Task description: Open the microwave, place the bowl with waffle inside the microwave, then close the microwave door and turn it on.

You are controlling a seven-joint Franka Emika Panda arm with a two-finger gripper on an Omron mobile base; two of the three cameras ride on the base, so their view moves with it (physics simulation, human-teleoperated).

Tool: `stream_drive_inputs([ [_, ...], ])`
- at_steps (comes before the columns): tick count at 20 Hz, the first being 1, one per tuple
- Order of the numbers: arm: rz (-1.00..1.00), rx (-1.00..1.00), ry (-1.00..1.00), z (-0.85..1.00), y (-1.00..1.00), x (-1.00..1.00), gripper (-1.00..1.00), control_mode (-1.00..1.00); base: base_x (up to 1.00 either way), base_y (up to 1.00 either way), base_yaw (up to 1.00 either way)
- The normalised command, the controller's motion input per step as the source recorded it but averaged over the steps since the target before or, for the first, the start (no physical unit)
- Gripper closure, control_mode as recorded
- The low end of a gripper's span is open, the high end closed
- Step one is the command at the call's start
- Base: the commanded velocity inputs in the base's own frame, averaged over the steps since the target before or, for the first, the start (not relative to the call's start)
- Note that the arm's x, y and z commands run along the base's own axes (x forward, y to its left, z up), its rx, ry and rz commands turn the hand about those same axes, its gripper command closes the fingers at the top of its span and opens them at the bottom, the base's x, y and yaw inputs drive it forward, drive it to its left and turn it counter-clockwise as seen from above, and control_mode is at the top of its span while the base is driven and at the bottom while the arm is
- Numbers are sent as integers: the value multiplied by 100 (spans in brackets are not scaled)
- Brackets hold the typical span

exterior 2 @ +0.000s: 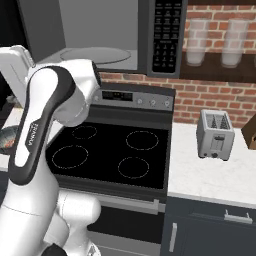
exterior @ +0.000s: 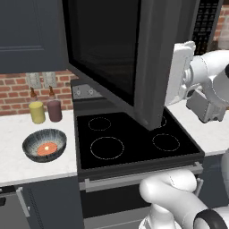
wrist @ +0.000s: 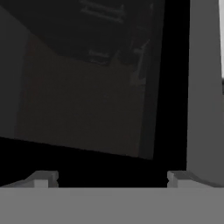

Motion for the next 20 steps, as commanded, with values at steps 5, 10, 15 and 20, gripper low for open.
stream_drive_inputs([
  [5,7,-18,15,0,100,-3,-100,-100,0,0,0],
  [10,3,-9,16,0,88,2,-100,-100,0,0,0],
  [15,0,0,11,0,36,16,-100,-100,0,0,0],
  [20,0,0,1,0,-10,14,-100,-100,0,0,0],
])
